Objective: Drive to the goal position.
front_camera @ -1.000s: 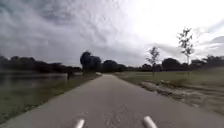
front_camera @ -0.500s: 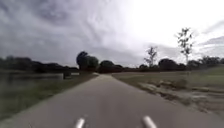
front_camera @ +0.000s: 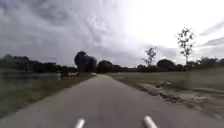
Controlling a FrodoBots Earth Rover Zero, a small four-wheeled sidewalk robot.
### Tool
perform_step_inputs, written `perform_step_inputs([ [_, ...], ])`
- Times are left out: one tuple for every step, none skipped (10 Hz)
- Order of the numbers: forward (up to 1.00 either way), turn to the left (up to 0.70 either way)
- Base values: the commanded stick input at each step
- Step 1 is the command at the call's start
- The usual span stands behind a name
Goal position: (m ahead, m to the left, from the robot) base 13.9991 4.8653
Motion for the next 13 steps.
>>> perform_step_inputs([
  [0.69,0.2],
  [0.69,0.25],
  [0.69,0.3],
  [0.69,0.34],
  [0.69,0.35],
  [0.69,0.35],
  [0.69,0.35],
  [0.69,0.16],
  [0.69,0.03],
  [0.69,0.03],
  [0.69,0.03],
  [0.69,0.03],
  [0.69,0.03],
])
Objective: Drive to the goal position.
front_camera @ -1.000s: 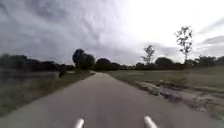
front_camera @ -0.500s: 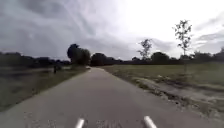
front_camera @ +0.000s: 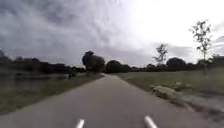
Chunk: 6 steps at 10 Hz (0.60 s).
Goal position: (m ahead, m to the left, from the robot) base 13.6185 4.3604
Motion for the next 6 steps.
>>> perform_step_inputs([
  [0.69,0.03],
  [0.69,0.03],
  [0.69,0.03],
  [0.69,0.03],
  [0.69,0.03],
  [0.69,0.03],
])
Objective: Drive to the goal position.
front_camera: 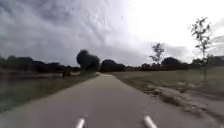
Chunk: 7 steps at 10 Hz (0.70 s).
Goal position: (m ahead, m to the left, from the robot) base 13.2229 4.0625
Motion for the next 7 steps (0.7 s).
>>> perform_step_inputs([
  [0.69,0.03],
  [0.69,0.03],
  [0.69,0.03],
  [0.69,0.03],
  [0.69,0.03],
  [0.69,0.07],
  [0.69,0.18],
])
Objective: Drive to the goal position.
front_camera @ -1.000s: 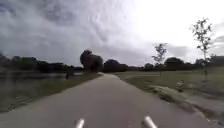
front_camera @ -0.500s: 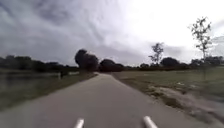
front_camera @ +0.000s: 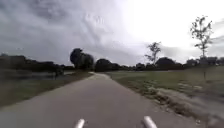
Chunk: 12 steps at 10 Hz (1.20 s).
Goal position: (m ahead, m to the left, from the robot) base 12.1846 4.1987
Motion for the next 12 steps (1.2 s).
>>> perform_step_inputs([
  [0.69,0.29],
  [0.69,0.35],
  [0.69,0.35],
  [0.69,0.35],
  [0.69,0.35],
  [0.69,0.35],
  [0.69,0.33],
  [0.69,0.2],
  [0.69,0.07],
  [0.69,0.03],
  [0.69,0.03],
  [0.69,0.03],
])
